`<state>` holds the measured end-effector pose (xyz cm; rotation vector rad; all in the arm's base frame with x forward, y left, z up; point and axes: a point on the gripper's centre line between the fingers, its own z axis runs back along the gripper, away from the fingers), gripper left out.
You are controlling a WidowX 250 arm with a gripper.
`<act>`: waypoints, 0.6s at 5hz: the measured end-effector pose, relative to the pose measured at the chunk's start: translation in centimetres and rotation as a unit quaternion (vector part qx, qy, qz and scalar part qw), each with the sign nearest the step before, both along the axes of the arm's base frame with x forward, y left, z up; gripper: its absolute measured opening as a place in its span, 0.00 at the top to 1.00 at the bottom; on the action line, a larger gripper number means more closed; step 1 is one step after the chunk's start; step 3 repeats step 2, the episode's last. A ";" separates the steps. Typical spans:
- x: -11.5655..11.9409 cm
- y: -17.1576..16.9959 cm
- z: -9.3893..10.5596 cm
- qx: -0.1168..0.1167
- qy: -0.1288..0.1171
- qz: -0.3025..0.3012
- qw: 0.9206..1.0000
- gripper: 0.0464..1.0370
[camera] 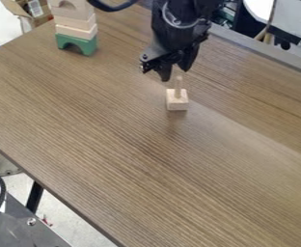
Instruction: Place the stick inside the cube with hole
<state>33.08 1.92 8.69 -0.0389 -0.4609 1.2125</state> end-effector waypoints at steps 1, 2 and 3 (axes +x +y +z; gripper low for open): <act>-0.2 0.0 0.5 0.003 0.003 -0.006 1.000 0.06; -0.3 0.3 1.3 0.031 0.013 -0.006 0.999 0.04; -0.3 0.3 1.3 0.031 0.013 -0.006 0.999 0.04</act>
